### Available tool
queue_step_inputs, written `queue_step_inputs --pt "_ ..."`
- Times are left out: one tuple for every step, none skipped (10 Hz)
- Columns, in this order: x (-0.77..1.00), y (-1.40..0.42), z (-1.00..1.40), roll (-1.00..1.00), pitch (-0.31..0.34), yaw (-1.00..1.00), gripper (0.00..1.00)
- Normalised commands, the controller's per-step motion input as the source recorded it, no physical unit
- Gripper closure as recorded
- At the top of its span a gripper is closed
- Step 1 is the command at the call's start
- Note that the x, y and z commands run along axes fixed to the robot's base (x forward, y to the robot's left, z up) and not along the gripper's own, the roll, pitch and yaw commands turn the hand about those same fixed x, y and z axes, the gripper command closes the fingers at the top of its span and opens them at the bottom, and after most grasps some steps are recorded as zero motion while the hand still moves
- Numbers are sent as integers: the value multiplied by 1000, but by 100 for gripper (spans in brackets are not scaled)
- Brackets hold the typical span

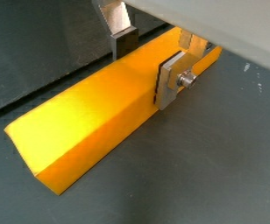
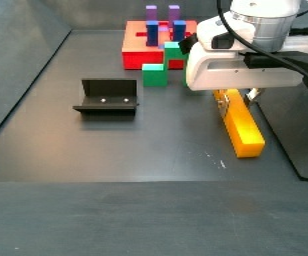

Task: Pick up the yellow object. Move up. Move to above the board. Insert the yellow object.
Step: Pick up the yellow object, then move up.

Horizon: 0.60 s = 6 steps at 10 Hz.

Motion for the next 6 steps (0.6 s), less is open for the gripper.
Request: queue_step_inputs --pt "0 0 0 0 0 0 100" --pt "0 0 0 0 0 0 100" --pt "0 0 0 0 0 0 100" --pt "0 0 833 0 0 0 100" --pt "-33 -51 752 -8 43 21 100" --pt "-51 -37 568 6 63 19 100"
